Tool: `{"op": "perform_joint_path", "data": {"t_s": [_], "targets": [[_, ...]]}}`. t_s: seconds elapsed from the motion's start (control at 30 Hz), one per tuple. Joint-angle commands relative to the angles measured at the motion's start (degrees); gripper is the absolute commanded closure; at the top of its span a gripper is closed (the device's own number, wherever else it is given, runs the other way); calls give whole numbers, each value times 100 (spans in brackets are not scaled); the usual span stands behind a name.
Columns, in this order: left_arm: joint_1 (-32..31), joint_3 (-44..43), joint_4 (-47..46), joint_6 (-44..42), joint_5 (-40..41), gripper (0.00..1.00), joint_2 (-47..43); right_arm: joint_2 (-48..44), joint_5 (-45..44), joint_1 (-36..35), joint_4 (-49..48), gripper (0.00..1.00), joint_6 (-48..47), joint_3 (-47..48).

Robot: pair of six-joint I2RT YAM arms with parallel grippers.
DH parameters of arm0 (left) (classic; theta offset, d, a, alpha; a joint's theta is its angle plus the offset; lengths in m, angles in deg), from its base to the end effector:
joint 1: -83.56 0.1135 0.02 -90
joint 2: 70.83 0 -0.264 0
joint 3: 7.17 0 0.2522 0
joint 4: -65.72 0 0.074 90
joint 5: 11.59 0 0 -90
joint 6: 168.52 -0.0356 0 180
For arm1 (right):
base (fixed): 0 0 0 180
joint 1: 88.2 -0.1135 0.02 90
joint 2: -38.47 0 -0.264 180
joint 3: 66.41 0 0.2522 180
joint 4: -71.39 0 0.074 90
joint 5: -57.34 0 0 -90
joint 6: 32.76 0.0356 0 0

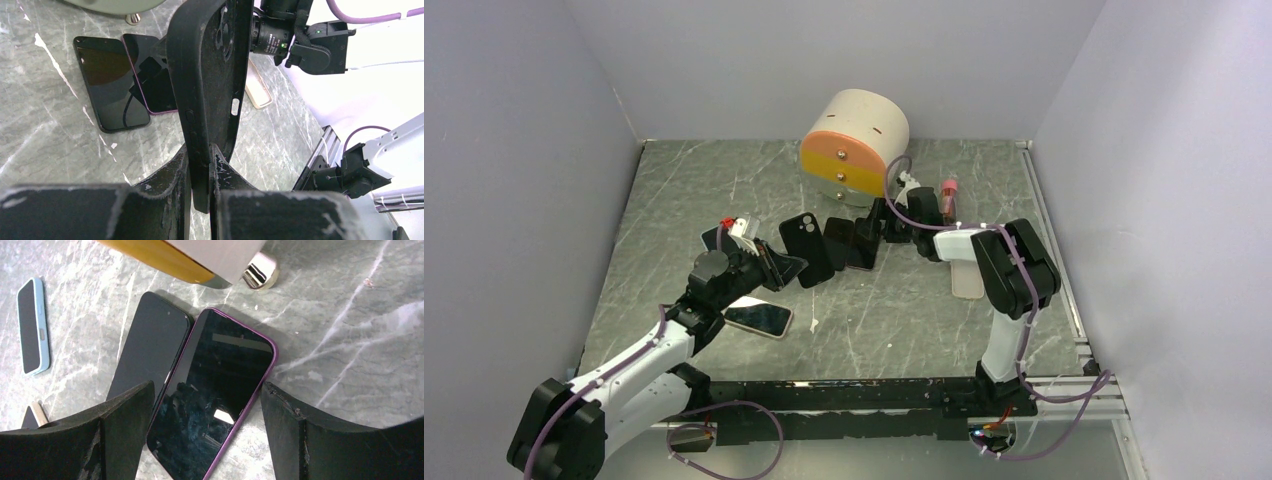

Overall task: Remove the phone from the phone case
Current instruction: Place the phone at the center of the board.

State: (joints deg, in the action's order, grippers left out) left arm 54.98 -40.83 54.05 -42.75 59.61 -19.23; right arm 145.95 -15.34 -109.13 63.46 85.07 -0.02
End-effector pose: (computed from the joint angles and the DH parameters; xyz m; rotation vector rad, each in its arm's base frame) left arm 0.1728 -0.1072 0.2309 0.1522 1.7957 -1.1005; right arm 0.3509 0.1456 0.1405 -0.0492 2.2336 0.8063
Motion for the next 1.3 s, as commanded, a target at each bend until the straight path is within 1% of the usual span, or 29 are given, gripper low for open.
{"op": "perform_joint_path", "data": {"t_s": [0.0, 0.17, 0.33, 0.5, 0.63, 0.8, 1.1, 1.27], "targets": [[20, -57, -319, 13, -65, 97, -3, 96, 429, -2, -221, 20, -200, 220], [23, -48, -363, 33, -88, 97, 41, 126, 629, -110, -50, 20, -492, 333], [26, -49, -377, 53, -90, 97, 44, 165, 904, -157, -170, 20, -564, 356], [20, -52, -341, 42, -66, 98, 13, 57, 730, -171, -129, 20, -573, 333], [20, -48, -350, 65, -57, 97, 20, -474, 478, -170, -177, 20, -523, 57], [19, -53, -503, 273, -96, 97, 218, -1282, 560, -256, -305, 20, -439, -425], [19, -199, -302, 595, 59, 97, 473, -2594, 47, -1145, -231, 23, -758, -943], [26, -252, -248, 718, 94, 97, 560, -2952, 5, -1647, -126, 26, -959, -890]]}}
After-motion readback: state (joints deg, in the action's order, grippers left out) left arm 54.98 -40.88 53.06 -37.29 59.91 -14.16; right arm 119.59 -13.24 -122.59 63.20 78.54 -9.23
